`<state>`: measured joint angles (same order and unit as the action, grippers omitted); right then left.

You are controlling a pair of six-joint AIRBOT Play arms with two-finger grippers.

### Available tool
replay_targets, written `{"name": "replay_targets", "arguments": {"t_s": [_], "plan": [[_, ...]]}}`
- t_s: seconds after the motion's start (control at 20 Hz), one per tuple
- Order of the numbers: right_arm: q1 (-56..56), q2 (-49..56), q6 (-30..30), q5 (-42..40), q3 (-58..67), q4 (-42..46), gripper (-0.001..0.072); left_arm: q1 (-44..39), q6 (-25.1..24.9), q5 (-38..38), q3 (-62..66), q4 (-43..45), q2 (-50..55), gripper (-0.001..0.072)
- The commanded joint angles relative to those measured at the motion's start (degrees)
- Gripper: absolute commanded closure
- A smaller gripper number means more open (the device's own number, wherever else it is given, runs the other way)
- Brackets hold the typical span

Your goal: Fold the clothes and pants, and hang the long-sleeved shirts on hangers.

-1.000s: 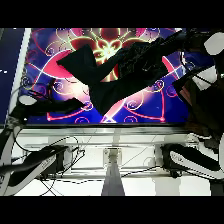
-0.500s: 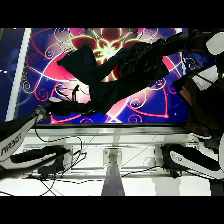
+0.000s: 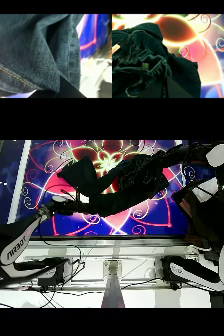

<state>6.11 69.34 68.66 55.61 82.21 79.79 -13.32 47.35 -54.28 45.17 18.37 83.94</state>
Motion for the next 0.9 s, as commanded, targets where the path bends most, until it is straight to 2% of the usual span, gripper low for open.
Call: {"name": "replay_targets", "arguments": {"t_s": [0.0,0.15,0.25,0.35,0.45,0.55,0.65,0.75,0.8,0.85], "plan": [[-0.04,-0.04,4.44,-4.26,0.00,2.78,0.0686,3.93,1.53,-1.44,8.02,12.26,-0.96,0.0693],[-0.02,-0.07,8.72,-14.69,0.24,2.54,0.0685,16.26,5.44,-1.38,16.76,14.19,-4.24,0.0693],[-0.04,-0.07,15.87,-21.64,1.42,2.82,0.0686,26.77,7.54,-0.02,23.76,14.05,-6.64,0.0694],[0.02,-0.04,17.57,-28.89,3.91,2.75,0.0686,35.93,12.52,5.42,31.26,13.09,-8.83,0.0694],[-0.07,-0.04,17.92,-29.24,8.66,2.99,0.0686,42.91,12.70,8.79,38.23,12.74,-10.99,0.0694],[-1.64,-0.09,17.88,-25.29,12.72,3.34,0.0686,47.78,12.70,8.81,41.11,13.51,-12.92,0.0694],[-4.63,-0.35,17.88,-16.74,14.16,3.41,0.0686,51.98,13.22,7.15,41.03,17.44,-14.40,0.0694],[-7.39,-0.20,17.53,-2.32,14.14,4.15,0.0686,54.69,17.07,4.98,40.26,26.82,-14.32,0.0694],[-8.46,0.13,16.68,5.70,13.99,5.01,0.0686,55.28,19.45,4.48,38.88,34.29,-14.25,0.0694],[-9.18,0.04,15.30,11.30,12.81,5.18,0.0686,55.65,19.52,2.67,37.22,42.03,-14.25,0.0694]]}}
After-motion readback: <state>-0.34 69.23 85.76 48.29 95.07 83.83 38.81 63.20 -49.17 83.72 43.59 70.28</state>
